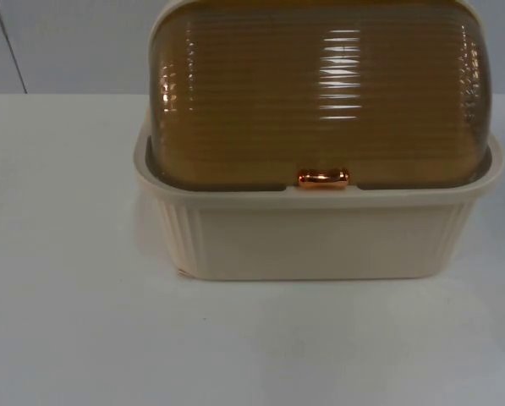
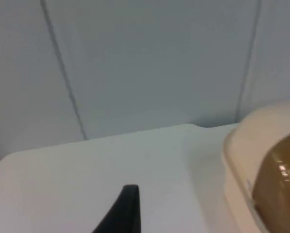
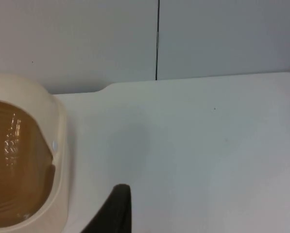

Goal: Open the box lid with the left hand, place the block into the box with the right hand, then close the box lid with the left hand.

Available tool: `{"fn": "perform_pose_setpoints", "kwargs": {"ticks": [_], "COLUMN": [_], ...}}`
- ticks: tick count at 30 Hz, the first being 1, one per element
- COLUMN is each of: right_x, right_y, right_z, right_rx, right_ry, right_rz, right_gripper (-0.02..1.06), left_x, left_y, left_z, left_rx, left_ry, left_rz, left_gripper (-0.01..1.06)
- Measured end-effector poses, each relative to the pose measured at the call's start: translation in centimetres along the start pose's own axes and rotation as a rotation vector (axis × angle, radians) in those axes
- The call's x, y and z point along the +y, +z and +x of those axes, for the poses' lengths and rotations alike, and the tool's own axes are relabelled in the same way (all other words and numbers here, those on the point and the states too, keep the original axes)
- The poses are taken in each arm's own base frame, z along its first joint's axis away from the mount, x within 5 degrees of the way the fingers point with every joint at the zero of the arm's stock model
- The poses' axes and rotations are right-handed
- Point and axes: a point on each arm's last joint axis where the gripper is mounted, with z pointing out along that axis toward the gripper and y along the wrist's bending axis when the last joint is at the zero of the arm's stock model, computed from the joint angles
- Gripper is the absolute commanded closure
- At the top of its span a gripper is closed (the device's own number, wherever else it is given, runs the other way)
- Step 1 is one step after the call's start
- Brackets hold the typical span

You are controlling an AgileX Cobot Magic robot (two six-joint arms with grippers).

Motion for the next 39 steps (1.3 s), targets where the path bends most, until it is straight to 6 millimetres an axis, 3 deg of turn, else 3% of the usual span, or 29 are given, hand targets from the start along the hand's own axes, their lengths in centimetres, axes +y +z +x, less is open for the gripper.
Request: {"fn": "perform_pose_setpoints", "kwargs": {"ticks": [6, 10, 11, 15, 16, 22, 23, 28, 34, 39], "right_x": [0.0, 0.0, 0.0, 0.0, 0.0, 0.2, 0.2, 0.4, 0.4, 0.3], "right_y": [0.0, 0.0, 0.0, 0.0, 0.0, 0.0, 0.0, 0.0, 0.0, 0.0], "right_z": [0.0, 0.0, 0.0, 0.0, 0.0, 0.0, 0.0, 0.0, -0.1, -0.1], "right_rx": [0.002, 0.002, 0.002, 0.002, 0.002, 0.001, 0.001, -0.007, -0.008, -0.01], "right_ry": [0.0, 0.002, 0.002, 0.002, 0.002, -0.01, -0.01, -0.052, -0.058, -0.062], "right_rz": [0.0, -0.003, -0.003, -0.003, -0.003, -0.015, -0.015, -0.026, -0.024, -0.017], "right_gripper": [0.0, 0.0, 0.0, 0.0, 0.0, 0.0, 0.0, 0.0, 0.0, 0.0], "left_x": [-2.1, -6.0, -6.0, -10.4, -10.4, -15.7, -15.7, -18.8, -20.4, -21.2], "left_y": [3.1, 6.7, 6.7, 9.1, 9.1, 10.9, 10.9, 12.1, 14.0, 14.8], "left_z": [0.6, 1.6, 1.6, 3.0, 3.0, 4.5, 4.5, 4.5, 5.4, 6.1], "left_rx": [0.119, 0.229, 0.229, 0.275, 0.275, 0.168, 0.168, -0.064, -0.136, -0.142], "left_ry": [0.073, 0.218, 0.218, 0.414, 0.414, 0.823, 0.823, 1.185, 1.359, 1.373], "left_rz": [0.113, 0.28, 0.28, 0.406, 0.406, 0.457, 0.457, 0.429, 0.427, 0.456], "left_gripper": [0.04, 0.04, 0.04, 0.04, 0.04, 0.04, 0.04, 0.04, 0.04, 0.04]}}
